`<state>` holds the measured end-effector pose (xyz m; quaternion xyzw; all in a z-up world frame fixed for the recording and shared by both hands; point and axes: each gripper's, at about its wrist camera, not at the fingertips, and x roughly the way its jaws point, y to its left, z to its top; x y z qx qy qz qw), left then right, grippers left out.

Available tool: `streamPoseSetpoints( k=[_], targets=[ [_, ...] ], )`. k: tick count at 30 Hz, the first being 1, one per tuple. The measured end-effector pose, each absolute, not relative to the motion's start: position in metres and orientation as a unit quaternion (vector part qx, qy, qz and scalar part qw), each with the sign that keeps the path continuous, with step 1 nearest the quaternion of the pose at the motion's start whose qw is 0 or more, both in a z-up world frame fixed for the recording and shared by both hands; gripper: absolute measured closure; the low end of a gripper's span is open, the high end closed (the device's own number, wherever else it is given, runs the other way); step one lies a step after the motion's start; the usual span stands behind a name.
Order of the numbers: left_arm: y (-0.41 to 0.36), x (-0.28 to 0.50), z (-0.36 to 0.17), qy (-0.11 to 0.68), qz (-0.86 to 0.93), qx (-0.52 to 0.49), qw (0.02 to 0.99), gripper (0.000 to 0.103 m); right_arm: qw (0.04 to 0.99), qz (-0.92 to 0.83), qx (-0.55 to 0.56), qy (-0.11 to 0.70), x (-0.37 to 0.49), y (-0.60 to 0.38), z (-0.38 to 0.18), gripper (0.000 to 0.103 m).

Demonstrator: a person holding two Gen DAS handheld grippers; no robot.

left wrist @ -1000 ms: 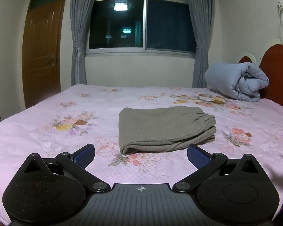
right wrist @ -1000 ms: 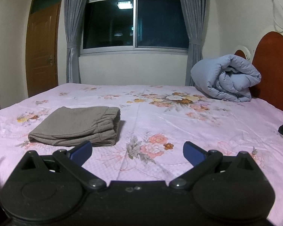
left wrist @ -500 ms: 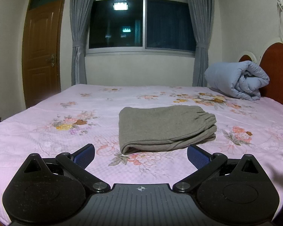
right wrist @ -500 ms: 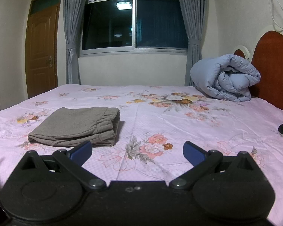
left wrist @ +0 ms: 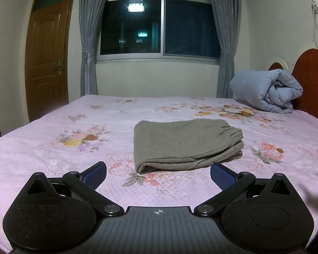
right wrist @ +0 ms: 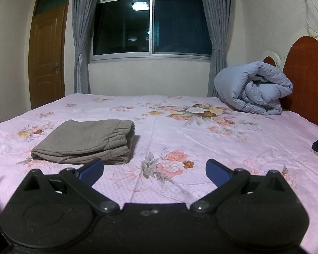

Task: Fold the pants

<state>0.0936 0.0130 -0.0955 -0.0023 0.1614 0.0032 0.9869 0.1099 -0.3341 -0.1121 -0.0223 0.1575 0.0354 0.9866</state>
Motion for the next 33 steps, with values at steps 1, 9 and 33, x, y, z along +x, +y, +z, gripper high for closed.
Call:
streamPoseSetpoints(
  k=[1, 9, 33],
  targets=[
    [0.013, 0.094, -0.096, 0.161, 0.003, -0.002, 0.987, 0.000, 0.987, 0.036, -0.022, 0.157, 0.109, -0.334, -0.112, 0.006],
    [0.013, 0.094, -0.096, 0.162, 0.004, -0.002, 0.987, 0.000, 0.987, 0.036, -0.023, 0.157, 0.110, -0.334, -0.112, 0.006],
    [0.026, 0.092, -0.098, 0.145, 0.013, -0.033, 0.989, 0.000, 0.986, 0.037, -0.023, 0.160, 0.110, -0.337, -0.113, 0.006]
  ],
)
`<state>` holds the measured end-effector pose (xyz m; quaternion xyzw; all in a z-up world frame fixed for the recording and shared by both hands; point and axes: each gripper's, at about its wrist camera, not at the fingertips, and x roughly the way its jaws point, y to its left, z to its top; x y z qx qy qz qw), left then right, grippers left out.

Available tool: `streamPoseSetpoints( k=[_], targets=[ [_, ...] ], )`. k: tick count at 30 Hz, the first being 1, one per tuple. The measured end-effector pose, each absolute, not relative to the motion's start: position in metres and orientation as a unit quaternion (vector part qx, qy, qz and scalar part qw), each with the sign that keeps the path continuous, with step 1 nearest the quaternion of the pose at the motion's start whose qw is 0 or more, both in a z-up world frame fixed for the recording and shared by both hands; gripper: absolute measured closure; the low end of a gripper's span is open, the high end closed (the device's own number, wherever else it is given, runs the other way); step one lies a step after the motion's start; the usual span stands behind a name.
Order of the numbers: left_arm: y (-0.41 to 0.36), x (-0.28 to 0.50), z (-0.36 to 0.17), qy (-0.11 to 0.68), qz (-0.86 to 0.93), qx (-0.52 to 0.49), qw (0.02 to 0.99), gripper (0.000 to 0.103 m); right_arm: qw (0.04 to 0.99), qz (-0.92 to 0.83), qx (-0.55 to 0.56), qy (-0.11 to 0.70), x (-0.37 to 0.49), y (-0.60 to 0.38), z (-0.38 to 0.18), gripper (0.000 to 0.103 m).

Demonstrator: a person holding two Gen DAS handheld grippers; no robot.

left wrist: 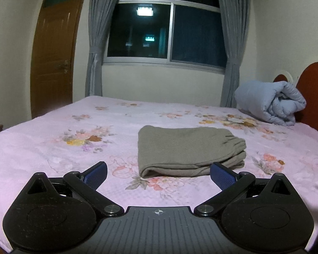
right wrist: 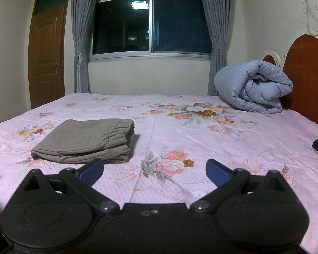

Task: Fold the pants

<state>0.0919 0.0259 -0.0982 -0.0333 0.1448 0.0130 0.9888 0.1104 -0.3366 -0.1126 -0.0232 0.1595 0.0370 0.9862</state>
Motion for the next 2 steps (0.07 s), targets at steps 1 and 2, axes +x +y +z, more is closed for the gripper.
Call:
streamPoseSetpoints(
  k=[1, 2],
  targets=[
    [0.0263, 0.0920, -0.0983, 0.144, 0.013, -0.034, 0.989, 0.000, 0.986, 0.037, -0.023, 0.159, 0.1101, -0.3366, -0.1127, 0.006],
    [0.0264, 0.0927, -0.0983, 0.145, 0.011, -0.034, 0.989, 0.000, 0.986, 0.037, -0.023, 0.159, 0.1102, -0.3365, -0.1128, 0.006]
  ],
)
